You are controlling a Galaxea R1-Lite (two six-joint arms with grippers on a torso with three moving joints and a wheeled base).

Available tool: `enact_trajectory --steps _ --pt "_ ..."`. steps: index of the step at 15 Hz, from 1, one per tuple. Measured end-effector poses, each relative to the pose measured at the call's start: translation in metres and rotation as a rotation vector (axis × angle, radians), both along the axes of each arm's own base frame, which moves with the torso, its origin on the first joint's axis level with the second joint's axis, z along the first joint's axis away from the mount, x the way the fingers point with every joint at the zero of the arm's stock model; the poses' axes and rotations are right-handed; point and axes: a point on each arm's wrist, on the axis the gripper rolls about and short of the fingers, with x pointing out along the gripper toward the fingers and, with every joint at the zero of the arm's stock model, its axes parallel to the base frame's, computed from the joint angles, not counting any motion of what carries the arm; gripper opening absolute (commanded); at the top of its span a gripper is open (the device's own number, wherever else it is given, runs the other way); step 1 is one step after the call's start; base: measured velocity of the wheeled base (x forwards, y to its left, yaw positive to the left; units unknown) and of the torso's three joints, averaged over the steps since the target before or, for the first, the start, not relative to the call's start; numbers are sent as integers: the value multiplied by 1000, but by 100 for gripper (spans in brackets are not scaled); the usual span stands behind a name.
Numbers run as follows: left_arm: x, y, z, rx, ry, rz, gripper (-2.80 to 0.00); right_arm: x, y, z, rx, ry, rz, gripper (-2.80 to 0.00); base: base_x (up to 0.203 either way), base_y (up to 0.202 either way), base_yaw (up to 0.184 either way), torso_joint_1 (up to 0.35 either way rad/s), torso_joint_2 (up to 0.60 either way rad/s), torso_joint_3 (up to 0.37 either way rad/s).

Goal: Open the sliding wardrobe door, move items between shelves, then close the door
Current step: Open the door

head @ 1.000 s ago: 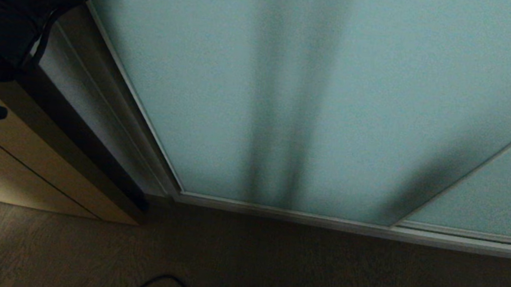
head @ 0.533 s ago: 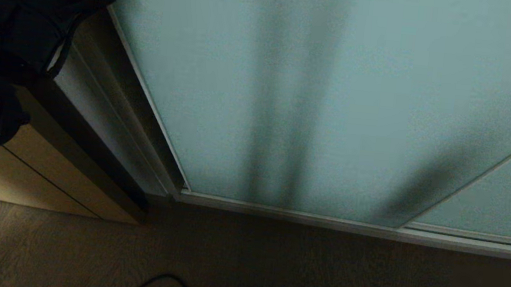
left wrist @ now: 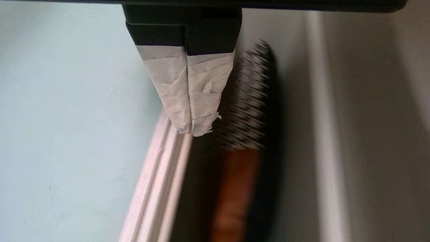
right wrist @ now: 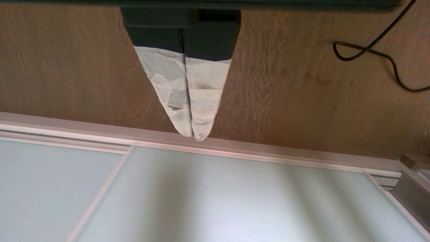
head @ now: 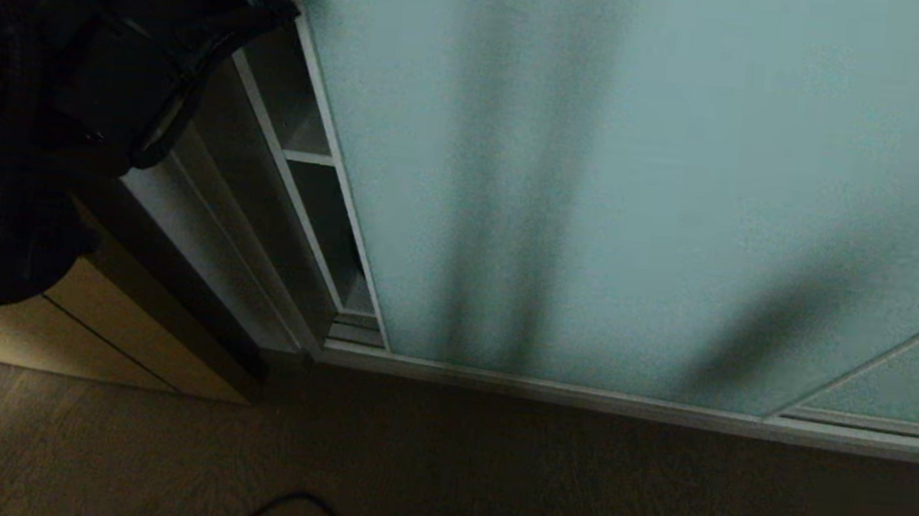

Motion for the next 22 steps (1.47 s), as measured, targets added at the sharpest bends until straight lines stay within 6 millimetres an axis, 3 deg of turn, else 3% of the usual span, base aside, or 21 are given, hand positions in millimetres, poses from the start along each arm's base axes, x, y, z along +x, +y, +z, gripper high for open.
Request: enact_trajectory --steps 4,6,14,17,22 --pt "-20 -45 -10 7 41 -117 -280 0 0 0 0 -1 1 -280 0 0 0 0 0 0" --pt "-29 -56 -10 -1 46 -157 -280 0 0 0 0 0 0 -280 0 0 0 0 0 0" --pt "-65 -41 2 -38 21 -176 -280 0 0 0 0 -1 0 -280 0 0 0 0 0 0" --pt "-48 -53 0 -32 28 -175 -280 0 0 0 0 0 0 -280 0 0 0 0 0 0" --pt "6 -96 -6 -40 17 -189 -280 0 0 0 0 -1 0 -280 0 0 0 0 0 0"
